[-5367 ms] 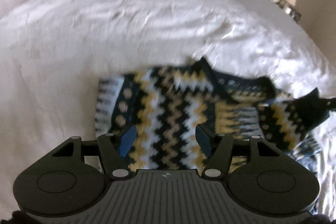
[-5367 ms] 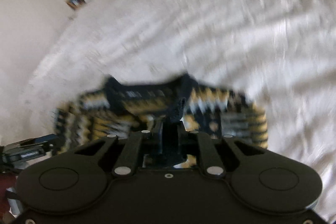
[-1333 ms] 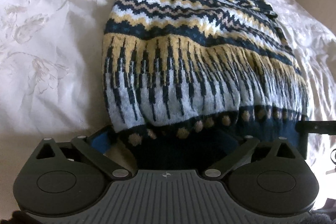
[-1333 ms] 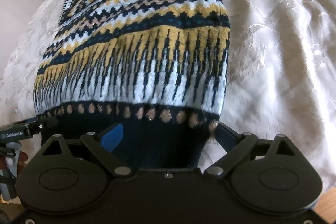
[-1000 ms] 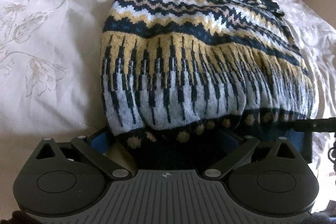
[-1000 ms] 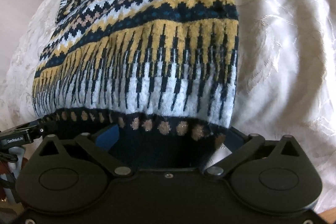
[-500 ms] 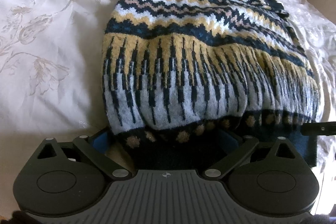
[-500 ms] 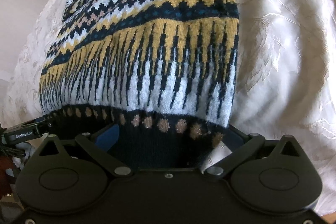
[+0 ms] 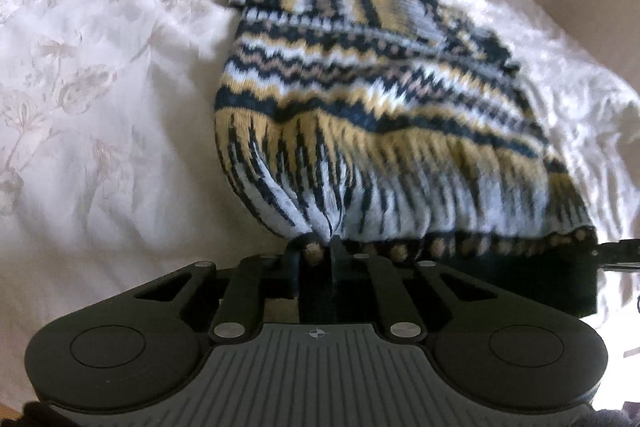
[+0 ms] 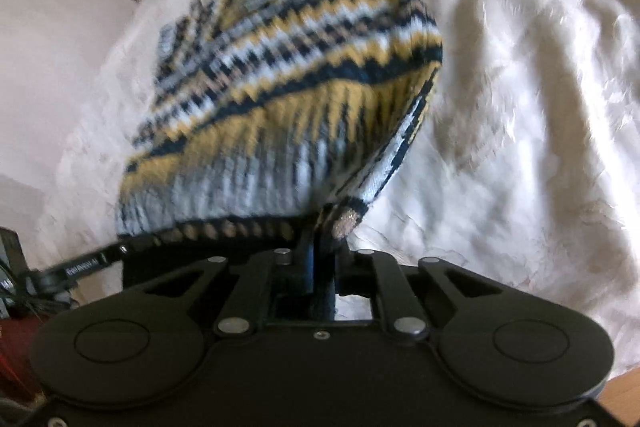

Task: Fold small clothes

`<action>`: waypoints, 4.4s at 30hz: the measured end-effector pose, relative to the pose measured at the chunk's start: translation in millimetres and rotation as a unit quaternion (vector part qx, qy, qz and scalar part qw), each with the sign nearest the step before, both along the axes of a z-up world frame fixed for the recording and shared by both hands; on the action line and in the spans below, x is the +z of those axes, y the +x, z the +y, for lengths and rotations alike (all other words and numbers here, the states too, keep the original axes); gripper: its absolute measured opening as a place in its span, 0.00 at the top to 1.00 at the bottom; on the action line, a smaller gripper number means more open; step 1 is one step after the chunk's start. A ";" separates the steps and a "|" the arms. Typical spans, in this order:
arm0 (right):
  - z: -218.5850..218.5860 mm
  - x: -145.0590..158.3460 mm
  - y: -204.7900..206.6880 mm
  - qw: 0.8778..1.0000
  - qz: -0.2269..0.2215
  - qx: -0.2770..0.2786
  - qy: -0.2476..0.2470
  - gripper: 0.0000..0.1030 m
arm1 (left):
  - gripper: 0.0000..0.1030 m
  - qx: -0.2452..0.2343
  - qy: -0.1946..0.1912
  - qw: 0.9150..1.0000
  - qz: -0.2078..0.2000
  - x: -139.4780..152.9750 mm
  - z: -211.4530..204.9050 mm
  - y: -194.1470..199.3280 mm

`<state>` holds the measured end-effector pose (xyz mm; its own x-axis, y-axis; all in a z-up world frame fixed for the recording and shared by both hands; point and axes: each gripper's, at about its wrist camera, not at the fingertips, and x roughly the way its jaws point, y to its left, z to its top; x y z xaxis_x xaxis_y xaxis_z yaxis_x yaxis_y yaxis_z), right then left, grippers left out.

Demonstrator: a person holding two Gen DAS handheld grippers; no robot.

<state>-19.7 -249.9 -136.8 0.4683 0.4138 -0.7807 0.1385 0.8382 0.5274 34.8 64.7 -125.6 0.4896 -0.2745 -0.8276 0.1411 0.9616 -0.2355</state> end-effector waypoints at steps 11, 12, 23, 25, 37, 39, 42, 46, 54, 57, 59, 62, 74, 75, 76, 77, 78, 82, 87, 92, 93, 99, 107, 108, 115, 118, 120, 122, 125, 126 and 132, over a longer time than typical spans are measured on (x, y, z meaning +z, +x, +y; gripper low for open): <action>-12.7 62.8 -2.0 0.991 -0.107 -0.068 0.039 0.88 | 0.89 0.000 -0.061 0.993 -0.100 67.8 10.5 12.4; -14.4 67.3 -0.2 0.990 -0.114 -0.072 0.043 0.88 | 0.89 0.003 -0.064 0.992 -0.106 72.7 11.1 16.0; -37.5 105.4 69.4 0.975 -0.176 -0.113 0.073 0.88 | 0.89 0.026 -0.090 0.985 -0.146 114.1 14.7 93.2; -43.5 108.9 90.0 0.973 -0.182 -0.117 0.076 0.88 | 0.89 0.033 -0.090 0.984 -0.148 116.5 13.6 113.7; -67.6 94.6 212.0 0.977 -0.160 -0.116 0.075 0.88 | 0.89 0.067 -0.072 0.987 -0.131 105.7 -3.4 209.2; -70.4 86.6 225.8 0.979 -0.148 -0.116 0.076 0.88 | 0.89 0.073 -0.065 0.988 -0.121 98.4 -6.3 221.9; -73.7 71.8 246.6 0.982 -0.129 -0.116 0.070 0.88 | 0.89 0.082 -0.058 0.990 -0.104 86.2 -8.4 239.3; -79.8 52.3 269.8 0.984 -0.109 -0.120 0.073 0.88 | 0.89 0.080 -0.042 0.992 -0.083 69.7 -12.7 263.8; -85.7 19.9 311.3 0.987 -0.069 -0.127 0.073 0.86 | 0.88 0.088 -0.022 0.995 -0.047 43.8 -17.0 307.1; -88.3 10.2 323.9 0.987 -0.051 -0.137 0.068 0.81 | 0.87 0.094 -0.040 0.994 -0.036 36.4 -15.6 317.5; -91.0 4.8 329.7 0.986 -0.042 -0.146 0.064 0.79 | 0.80 0.096 -0.062 0.993 -0.027 32.5 -11.4 323.1; -92.9 1.3 333.5 0.987 -0.035 -0.151 0.053 0.74 | 0.61 0.104 -0.076 0.991 -0.035 35.5 -4.5 323.3; -109.5 34.3 309.5 0.978 -0.105 -0.169 0.058 0.33 | 0.40 0.047 -0.025 0.996 -0.069 68.5 -6.0 303.4; -106.1 35.9 307.2 0.980 -0.104 -0.158 0.054 0.33 | 0.40 0.026 -0.016 0.997 -0.064 65.8 -13.4 299.1; -101.2 36.9 305.8 0.983 -0.102 -0.144 0.049 0.33 | 0.40 0.005 -0.007 0.998 -0.060 61.3 -20.9 294.3; -94.1 36.6 304.2 0.987 -0.096 -0.125 0.041 0.33 | 0.40 -0.017 0.005 0.998 -0.053 54.8 -28.2 289.1; -86.4 35.6 302.7 0.990 -0.091 -0.108 0.031 0.33 | 0.40 -0.031 0.014 0.998 -0.046 48.4 -34.2 285.3; -55.2 28.4 297.1 0.997 -0.069 -0.033 -0.014 0.33 | 0.40 -0.066 0.065 0.996 0.004 15.7 -42.5 271.2; -44.3 16.1 289.1 0.993 -0.050 0.014 -0.106 0.34 | 0.39 -0.113 0.156 0.981 0.038 -13.2 -26.2 250.0; -62.8 11.9 279.0 0.987 -0.031 -0.006 -0.158 0.35 | 0.38 -0.063 0.151 0.984 0.069 -10.9 7.6 242.3; -65.4 15.4 276.0 0.987 -0.036 -0.010 -0.155 0.35 | 0.39 -0.053 0.151 0.985 0.061 -3.5 9.2 240.8; -42.2 43.5 248.8 0.984 -0.106 0.013 -0.143 0.35 | 0.39 -0.059 0.104 0.992 -0.029 45.8 -28.1 232.3; -3.6 17.8 233.6 0.981 -0.066 0.086 -0.158 0.35 | 0.39 -0.199 0.108 0.974 -0.010 11.5 -117.3 215.7; -4.6 10.0 232.5 0.979 -0.046 0.090 -0.176 0.35 | 0.39 -0.211 0.122 0.970 0.002 2.0 -122.0 212.9; -20.9 -12.2 222.2 0.978 -0.013 0.084 -0.190 0.36 | 0.37 -0.212 0.122 0.969 0.036 -22.2 -110.4 205.4; -26.8 -3.3 221.6 0.983 -0.018 0.072 -0.167 0.35 | 0.37 -0.212 0.119 0.969 0.040 -21.0 -107.0 206.3; -36.1 7.5 218.9 0.988 -0.032 0.046 -0.143 0.34 | 0.37 -0.208 0.117 0.970 0.044 -21.5 -108.3 208.8; -46.7 17.6 217.2 0.991 -0.047 0.018 -0.126 0.32 | 0.37 -0.202 0.112 0.972 0.047 -17.4 -112.4 209.2; -66.6 25.8 216.5 0.993 -0.059 -0.027 -0.099 0.27 | 0.37 -0.187 0.076 0.978 0.049 3.0 -109.1 211.2; -72.5 26.4 217.9 0.993 -0.059 -0.037 -0.092 0.27 | 0.37 -0.179 0.059 0.981 0.043 11.6 -107.9 213.1; -98.9 14.0 226.1 0.995 -0.044 -0.074 -0.057 0.26 | 0.37 -0.140 0.027 0.990 0.005 45.2 -111.8 247.0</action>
